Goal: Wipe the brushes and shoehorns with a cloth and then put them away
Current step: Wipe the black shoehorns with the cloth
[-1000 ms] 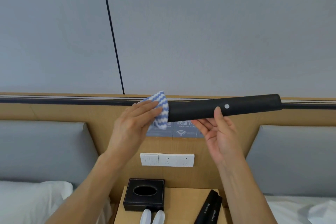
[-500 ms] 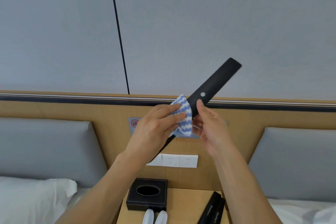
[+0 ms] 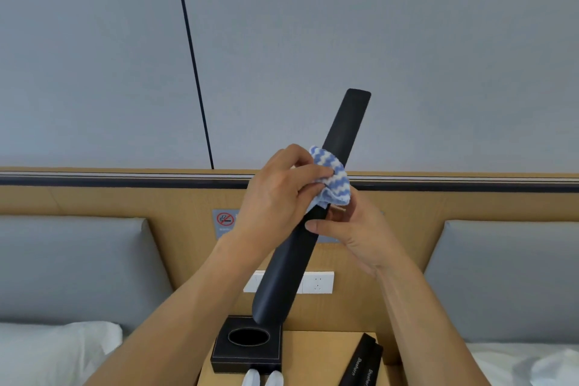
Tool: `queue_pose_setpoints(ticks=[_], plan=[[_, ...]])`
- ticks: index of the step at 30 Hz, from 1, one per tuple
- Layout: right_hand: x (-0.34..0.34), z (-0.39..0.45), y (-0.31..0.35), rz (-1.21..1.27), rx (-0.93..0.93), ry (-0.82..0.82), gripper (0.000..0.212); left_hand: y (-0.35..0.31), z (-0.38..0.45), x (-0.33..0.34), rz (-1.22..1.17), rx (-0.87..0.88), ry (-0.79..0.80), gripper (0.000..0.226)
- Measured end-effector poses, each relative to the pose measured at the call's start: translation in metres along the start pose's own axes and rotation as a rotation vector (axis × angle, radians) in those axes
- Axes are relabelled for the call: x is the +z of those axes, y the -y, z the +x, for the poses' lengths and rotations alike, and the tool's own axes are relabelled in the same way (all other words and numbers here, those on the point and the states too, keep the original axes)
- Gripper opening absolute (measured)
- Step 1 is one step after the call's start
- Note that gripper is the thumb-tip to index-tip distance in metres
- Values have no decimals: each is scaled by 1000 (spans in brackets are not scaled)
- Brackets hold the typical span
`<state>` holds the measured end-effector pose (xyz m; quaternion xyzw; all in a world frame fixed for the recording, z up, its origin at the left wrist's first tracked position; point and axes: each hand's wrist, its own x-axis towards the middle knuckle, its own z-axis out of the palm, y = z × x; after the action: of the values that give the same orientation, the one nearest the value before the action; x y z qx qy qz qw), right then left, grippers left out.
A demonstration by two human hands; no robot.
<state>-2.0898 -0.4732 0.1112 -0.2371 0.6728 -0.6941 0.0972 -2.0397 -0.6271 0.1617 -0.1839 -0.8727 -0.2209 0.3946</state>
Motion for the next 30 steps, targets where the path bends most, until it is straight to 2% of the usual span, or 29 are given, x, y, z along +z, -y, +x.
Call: queue_pose_setpoints(ticks=[5, 12, 17, 22, 25, 30], plan=[[-5, -4, 2, 7, -20, 41, 47, -4, 18, -5, 6, 13, -32, 16], [2, -12, 6, -140, -18, 195, 45, 4, 68, -25, 31, -53, -123, 19], [4, -11, 10, -180, -18, 201, 45, 4, 93, -36, 50, -41, -183, 19], [0, -8, 12, -166, -40, 205, 45, -5, 81, -24, 69, -10, -231, 16], [-5, -7, 11, -117, -54, 203, 48, -7, 66, -13, 70, 5, -168, 15], [-18, -6, 6, 47, -28, 109, 47, -7, 30, 5, 20, 49, 42, 16]])
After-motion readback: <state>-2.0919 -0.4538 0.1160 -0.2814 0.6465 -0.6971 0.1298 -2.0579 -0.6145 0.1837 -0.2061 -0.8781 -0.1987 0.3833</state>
